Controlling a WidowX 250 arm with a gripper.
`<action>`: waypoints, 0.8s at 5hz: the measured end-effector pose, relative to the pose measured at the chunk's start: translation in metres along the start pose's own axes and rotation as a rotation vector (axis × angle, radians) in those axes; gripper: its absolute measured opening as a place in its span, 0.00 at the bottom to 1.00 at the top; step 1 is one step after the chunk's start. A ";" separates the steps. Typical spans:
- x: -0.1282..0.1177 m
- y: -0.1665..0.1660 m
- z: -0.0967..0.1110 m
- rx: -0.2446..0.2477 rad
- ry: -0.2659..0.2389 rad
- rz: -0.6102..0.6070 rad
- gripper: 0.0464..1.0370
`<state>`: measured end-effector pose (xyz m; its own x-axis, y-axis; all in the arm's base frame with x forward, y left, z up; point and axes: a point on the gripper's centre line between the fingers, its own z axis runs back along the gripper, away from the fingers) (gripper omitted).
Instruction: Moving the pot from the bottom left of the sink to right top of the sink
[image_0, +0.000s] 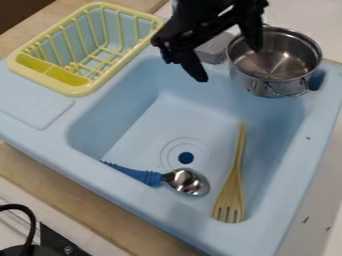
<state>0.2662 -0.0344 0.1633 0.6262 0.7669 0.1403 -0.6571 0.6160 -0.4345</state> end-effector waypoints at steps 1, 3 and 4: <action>0.003 0.021 0.008 0.106 -0.005 -0.011 0.96; 0.028 0.076 0.016 0.257 -0.051 0.000 0.96; 0.040 0.093 0.020 0.304 -0.078 -0.025 0.96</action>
<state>0.2220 0.0570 0.1469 0.6177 0.7549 0.2203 -0.7445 0.6516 -0.1455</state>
